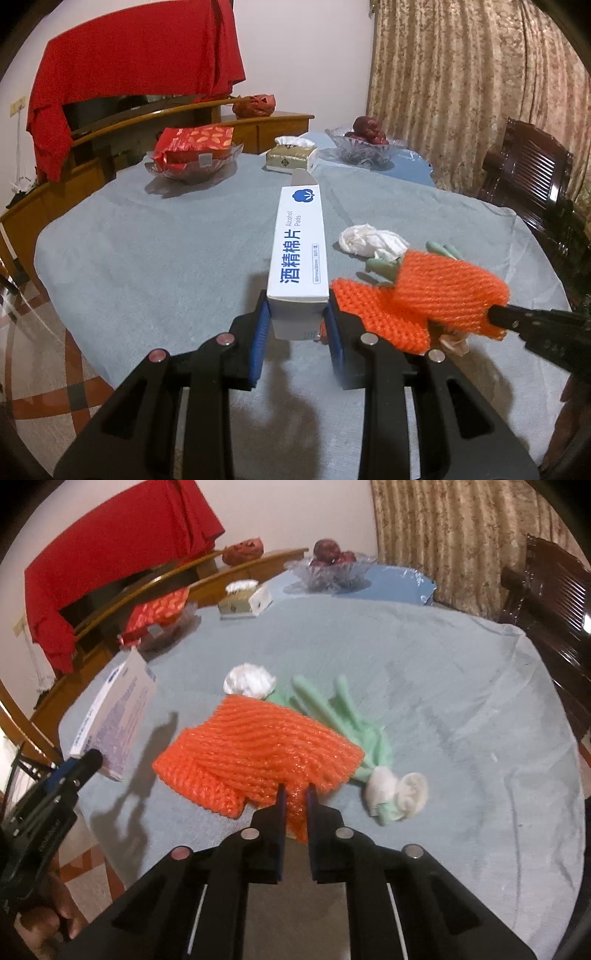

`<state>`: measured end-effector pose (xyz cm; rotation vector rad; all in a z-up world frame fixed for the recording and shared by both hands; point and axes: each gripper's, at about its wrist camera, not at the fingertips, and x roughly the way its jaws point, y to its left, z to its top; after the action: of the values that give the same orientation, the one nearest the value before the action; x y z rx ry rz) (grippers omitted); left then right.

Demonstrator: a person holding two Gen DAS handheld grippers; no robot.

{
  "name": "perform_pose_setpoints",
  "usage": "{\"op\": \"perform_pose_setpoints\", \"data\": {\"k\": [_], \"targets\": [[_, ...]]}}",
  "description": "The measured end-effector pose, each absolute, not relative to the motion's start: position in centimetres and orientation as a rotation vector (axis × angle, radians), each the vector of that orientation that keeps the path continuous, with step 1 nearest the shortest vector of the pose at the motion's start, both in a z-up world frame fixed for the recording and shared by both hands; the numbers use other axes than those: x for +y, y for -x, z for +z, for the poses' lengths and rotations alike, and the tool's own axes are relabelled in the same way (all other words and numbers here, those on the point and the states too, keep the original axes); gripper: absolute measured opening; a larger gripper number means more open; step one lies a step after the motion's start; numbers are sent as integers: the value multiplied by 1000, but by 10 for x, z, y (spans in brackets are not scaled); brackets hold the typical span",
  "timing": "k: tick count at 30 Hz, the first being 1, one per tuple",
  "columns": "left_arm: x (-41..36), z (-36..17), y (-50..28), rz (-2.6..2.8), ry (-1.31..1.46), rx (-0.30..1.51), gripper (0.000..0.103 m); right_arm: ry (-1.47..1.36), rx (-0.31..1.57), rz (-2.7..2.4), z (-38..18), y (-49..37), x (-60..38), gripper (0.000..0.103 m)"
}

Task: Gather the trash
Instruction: 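Carry the box and orange net over the bin and open both tools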

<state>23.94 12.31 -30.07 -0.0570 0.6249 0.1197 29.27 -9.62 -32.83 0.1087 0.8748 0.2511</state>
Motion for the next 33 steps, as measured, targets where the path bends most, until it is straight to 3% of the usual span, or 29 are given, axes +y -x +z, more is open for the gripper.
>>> {"op": "perform_pose_setpoints", "data": {"k": [22,33], "targets": [[19,-229,-187,-25,-4,515,28,-226,665,17,-238,-216,-232,10],[-117,-222,-158,-282,-60,503,28,-288,607,-197,-228,-152,-343,10]]}}
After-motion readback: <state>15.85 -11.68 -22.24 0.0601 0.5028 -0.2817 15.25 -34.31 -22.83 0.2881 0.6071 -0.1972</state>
